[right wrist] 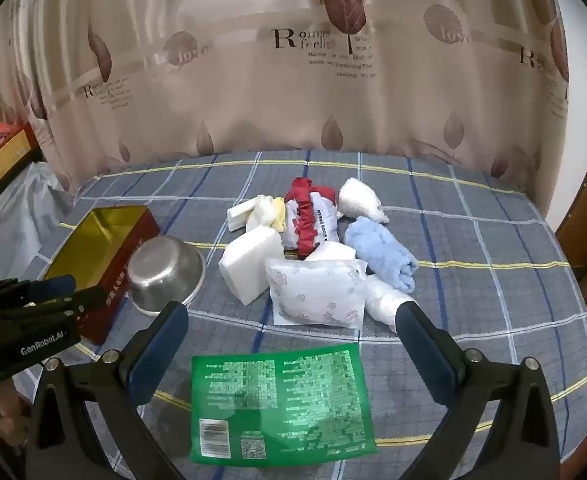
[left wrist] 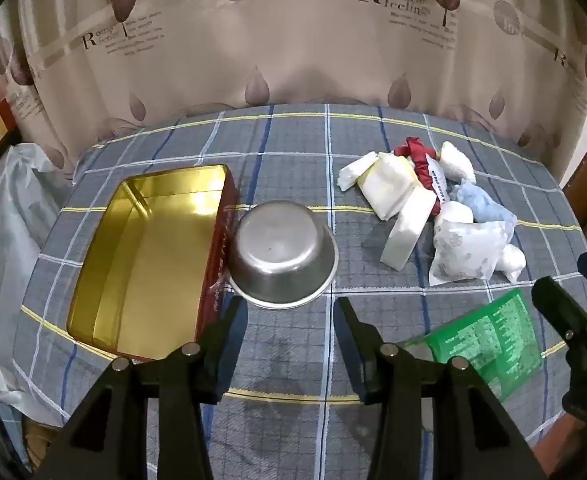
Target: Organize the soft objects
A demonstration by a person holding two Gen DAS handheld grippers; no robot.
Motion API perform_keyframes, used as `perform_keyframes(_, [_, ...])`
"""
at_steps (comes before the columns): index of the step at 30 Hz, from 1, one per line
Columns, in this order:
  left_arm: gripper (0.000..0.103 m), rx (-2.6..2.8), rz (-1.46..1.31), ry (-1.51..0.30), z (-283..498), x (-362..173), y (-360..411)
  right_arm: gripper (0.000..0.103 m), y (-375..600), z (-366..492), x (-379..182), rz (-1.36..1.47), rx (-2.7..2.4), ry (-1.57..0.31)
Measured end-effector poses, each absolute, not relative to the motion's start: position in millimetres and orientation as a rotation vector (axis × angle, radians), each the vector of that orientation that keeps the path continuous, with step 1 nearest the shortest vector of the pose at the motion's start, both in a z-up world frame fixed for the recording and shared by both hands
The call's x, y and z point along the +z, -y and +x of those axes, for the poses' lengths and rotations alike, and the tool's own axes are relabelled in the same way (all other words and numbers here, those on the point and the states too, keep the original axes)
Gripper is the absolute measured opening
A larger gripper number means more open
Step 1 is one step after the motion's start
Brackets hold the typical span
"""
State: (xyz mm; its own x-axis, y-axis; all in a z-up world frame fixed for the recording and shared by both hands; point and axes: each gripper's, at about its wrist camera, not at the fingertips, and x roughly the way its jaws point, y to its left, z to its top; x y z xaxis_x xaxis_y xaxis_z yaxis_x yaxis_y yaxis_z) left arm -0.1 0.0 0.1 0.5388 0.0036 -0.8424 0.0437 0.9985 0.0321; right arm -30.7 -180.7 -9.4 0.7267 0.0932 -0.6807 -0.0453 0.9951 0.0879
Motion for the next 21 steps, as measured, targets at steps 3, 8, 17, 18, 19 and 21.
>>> perform_keyframes(3, [0.045, -0.040, 0.027, -0.990, -1, 0, -2, 0.103, 183, -32, -6, 0.055, 0.069, -0.746])
perform_keyframes(8, [0.046, -0.020, 0.040, -0.994, -2, 2, -7, 0.103, 183, -32, -12, 0.054, 0.088, -0.756])
perform_keyframes(17, [0.046, -0.012, 0.046, -0.990, -6, 6, -11, 0.103, 178, -30, -11, 0.061, 0.112, -0.772])
perform_keyframes(18, [0.046, -0.011, 0.054, -0.995, -4, 5, -9, 0.103, 179, -30, -11, 0.062, 0.113, -0.772])
perform_keyframes(19, [0.046, -0.005, 0.054, -0.995, -2, 4, -7, 0.103, 179, -31, -11, 0.063, 0.113, -0.771])
perform_keyframes(21, [0.046, -0.003, 0.054, -0.997, -2, 4, -8, 0.103, 178, -30, -11, 0.064, 0.117, -0.770])
